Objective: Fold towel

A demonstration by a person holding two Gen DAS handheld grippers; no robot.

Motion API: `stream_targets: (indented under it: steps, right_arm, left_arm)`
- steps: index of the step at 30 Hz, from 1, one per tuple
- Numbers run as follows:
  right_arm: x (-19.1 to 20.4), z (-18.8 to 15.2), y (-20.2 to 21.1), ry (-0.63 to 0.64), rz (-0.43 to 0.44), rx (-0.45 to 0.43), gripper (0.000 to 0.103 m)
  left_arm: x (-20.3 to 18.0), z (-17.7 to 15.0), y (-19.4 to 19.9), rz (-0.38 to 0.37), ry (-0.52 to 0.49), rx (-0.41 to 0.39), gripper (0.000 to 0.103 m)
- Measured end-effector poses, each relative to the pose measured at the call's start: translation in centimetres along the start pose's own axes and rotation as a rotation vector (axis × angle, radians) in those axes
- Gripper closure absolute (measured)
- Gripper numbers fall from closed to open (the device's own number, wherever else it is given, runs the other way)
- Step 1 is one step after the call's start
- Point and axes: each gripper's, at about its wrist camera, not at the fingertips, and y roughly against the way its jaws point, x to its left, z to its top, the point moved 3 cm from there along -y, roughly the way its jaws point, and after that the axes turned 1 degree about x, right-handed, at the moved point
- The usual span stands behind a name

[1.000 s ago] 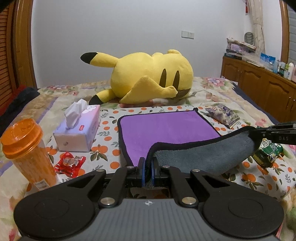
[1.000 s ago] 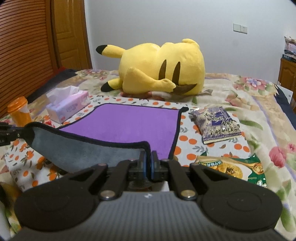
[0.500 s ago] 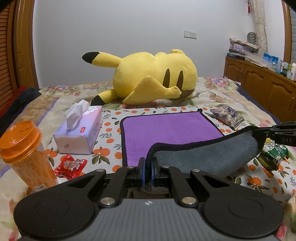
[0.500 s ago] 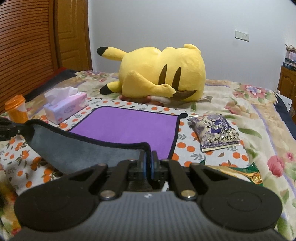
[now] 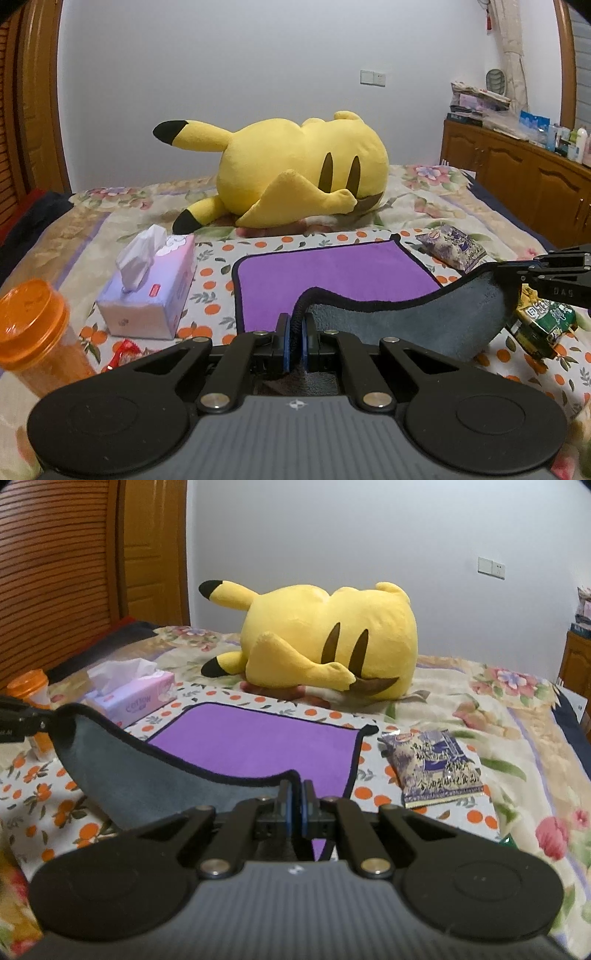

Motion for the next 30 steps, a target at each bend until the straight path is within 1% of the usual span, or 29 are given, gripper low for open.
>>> stream_targets:
  steps: [5, 15, 23, 30]
  right_arm:
    - [0.0, 0.5, -0.5, 0.042, -0.015, -0.032, 0.098]
    - [-0.5, 1.4, -1.2, 0.069, -0.021, -0.066, 0.099]
    - [-0.5, 3.0, -0.8, 0.073, -0.027, -0.105, 0.099]
    - [-0.2, 4.4, -1.0, 0.093, -0.038, -0.133, 0.099]
  left_arm:
    - [0.2, 0.6, -0.8, -0.005, -0.010, -0.007, 0.097]
    - [0.3, 2.1, -1.7, -0.018, -0.027, -0.030, 0.097]
    - [0.7, 3.5, -1.5, -0.026, -0.010, -0.048, 0.097]
    - [0.5, 4.7, -2.1, -0.019, -0.021, -0.058, 0.097]
